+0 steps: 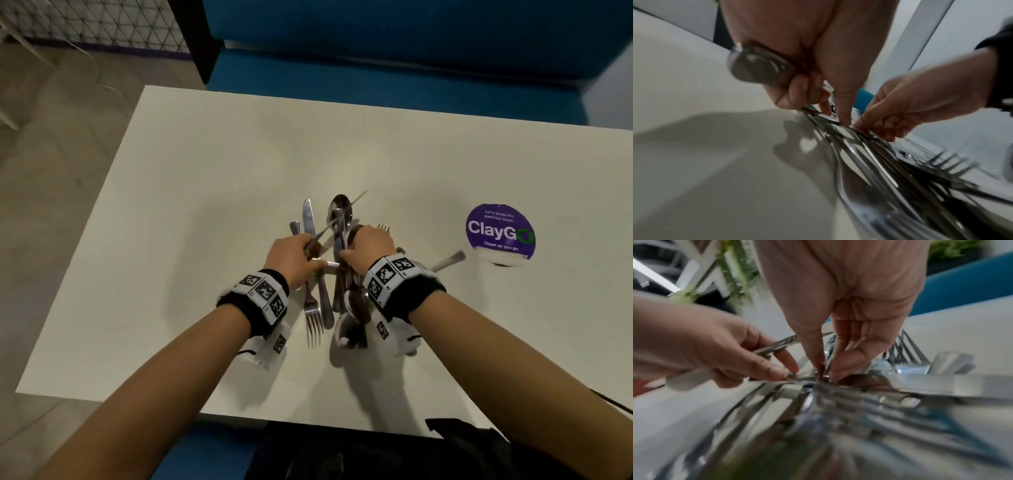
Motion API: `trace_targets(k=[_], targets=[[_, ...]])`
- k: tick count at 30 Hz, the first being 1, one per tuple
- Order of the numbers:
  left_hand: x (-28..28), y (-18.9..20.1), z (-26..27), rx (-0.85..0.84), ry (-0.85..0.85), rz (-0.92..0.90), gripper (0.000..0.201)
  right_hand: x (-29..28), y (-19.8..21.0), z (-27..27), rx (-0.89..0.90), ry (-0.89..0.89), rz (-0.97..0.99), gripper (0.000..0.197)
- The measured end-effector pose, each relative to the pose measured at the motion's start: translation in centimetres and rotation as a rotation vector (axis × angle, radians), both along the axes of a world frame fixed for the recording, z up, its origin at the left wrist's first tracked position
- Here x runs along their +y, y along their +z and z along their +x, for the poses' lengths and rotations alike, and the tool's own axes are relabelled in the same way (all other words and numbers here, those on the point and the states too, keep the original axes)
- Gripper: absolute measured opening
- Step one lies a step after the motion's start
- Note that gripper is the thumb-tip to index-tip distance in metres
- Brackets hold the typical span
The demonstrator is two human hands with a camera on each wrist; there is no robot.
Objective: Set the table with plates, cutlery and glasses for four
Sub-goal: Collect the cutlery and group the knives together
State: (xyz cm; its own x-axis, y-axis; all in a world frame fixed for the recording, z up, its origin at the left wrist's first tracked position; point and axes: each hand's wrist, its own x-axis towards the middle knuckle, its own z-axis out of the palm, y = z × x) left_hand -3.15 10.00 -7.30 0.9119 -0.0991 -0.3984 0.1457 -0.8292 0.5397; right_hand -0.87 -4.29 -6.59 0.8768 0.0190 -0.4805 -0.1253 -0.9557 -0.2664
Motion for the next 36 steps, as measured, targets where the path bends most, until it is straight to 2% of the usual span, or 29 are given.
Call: trace_targets(k=[4,10,14,17,19,24,27,30,31,33,36], targets=[[0.4,-0.5,0.5,-0.017,-0.131,0.052,0.032,-0.8,0.3,-0.2,0.028,-0.164,0.056,0.024],[1.4,-0.1,1.1,0.056,-0.392,0.214,0.03,-5.1,1.7,-1.5,-0.082,-0.401,0.149,0.027],[2.2,0.8,1.0,0.093,-0.492,0.285,0.029,-7.2,1.0,-2.4,-0.083,-0.547,0.194,0.022],[2.8,0.9,0.6,0.143,-0.454,0.173,0.023,-7.2,0.4,-3.3,-0.097,-0.62,0.236,0.013],[3.3,0.8,0.1,0.165,-0.393,0.077,0.023,-7.1,0.0,-3.7,-0.088,-0.655,0.259,0.018],[3.8,0.9,-1.0,0.143,-0.136,-0.241,0.024,-7.2,-0.4,-4.6,-0.031,-0.701,0.237,0.009],[2.9,1.0,-1.4,0.116,-0.052,-0.356,0.019,-6.6,0.5,-4.6,-0.042,-0.67,0.112,0.029],[1.6,1.0,-1.5,0.109,-0.038,-0.405,0.024,-5.2,2.5,-4.2,-0.201,-0.618,0.103,0.031],[1.2,1.0,-1.5,0.115,-0.032,-0.421,0.027,-4.7,2.8,-4.0,-0.215,-0.6,0.151,0.027],[0.4,1.0,-1.6,0.135,-0.015,-0.458,0.026,-3.5,3.0,-3.8,-0.163,-0.606,0.371,0.019],[-0.7,1.0,-1.9,0.109,0.012,-0.509,0.021,-1.7,2.9,-4.1,0.049,-0.679,0.768,0.025]])
